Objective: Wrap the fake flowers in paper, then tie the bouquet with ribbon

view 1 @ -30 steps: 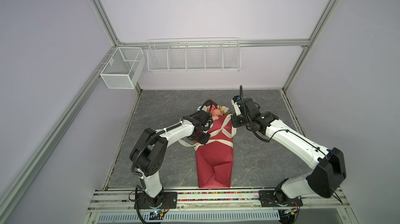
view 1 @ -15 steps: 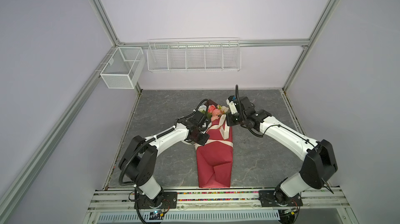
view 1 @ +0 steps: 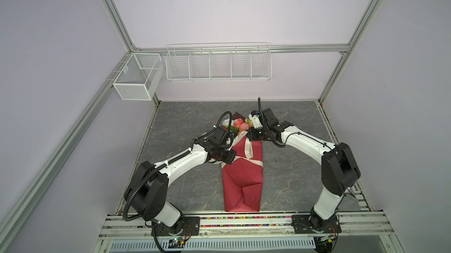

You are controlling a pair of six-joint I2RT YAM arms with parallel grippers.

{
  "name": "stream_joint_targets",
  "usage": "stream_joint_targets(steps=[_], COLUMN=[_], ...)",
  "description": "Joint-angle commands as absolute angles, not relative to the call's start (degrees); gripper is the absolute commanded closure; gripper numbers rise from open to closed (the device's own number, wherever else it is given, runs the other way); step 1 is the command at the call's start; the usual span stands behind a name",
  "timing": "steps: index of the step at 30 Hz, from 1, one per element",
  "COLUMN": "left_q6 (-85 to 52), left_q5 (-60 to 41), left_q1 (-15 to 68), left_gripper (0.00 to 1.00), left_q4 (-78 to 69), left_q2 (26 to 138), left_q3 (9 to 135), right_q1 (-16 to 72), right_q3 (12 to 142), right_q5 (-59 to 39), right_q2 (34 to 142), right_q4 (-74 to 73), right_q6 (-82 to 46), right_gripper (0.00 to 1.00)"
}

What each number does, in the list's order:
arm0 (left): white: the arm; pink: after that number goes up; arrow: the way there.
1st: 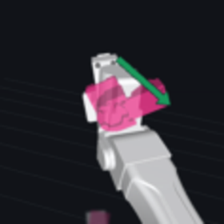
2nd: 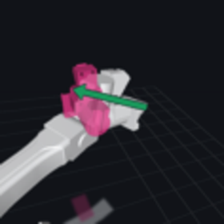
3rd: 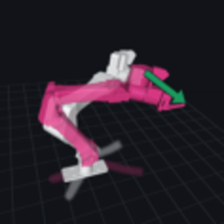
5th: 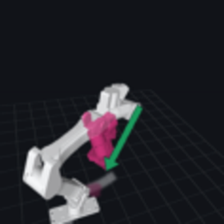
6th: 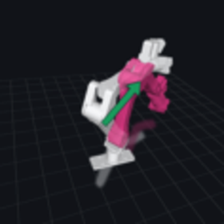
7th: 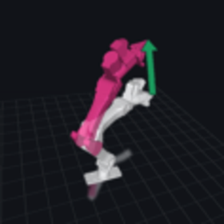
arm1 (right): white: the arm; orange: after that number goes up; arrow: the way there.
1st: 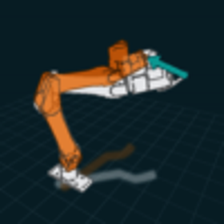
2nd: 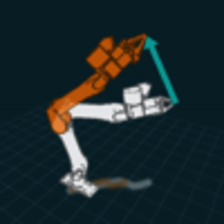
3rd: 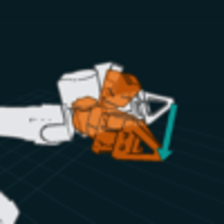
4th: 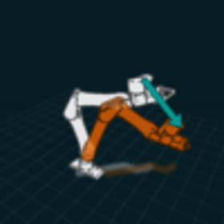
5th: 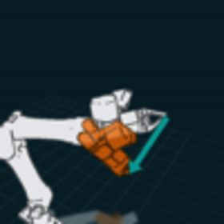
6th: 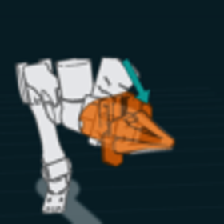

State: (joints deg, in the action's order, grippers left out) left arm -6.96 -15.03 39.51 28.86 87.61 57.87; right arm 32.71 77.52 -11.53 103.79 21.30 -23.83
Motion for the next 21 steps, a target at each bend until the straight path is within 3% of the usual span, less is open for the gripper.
stream_joint_targets(steps=[1,9,21], left_q6=[-8.21,-9.13,-10.60], left_q5=[-16.79,-16.44,-16.51], left_q1=[39.55,39.55,39.55], left_gripper=[1.00,1.00,1.00], left_q4=[26.83,24.34,21.16], left_q2=[86.36,83.53,82.62], left_q3=[56.97,54.96,54.12], right_q1=[32.61,34.20,39.62], right_q3=[80.15,84.77,80.89], right_q5=[-13.69,-14.91,-10.70], right_q2=[106.88,113.00,111.81], right_q4=[21.80,25.30,28.93], right_q6=[-25.58,-24.71,-17.99], right_gripper=[0.90,0.90,0.88])
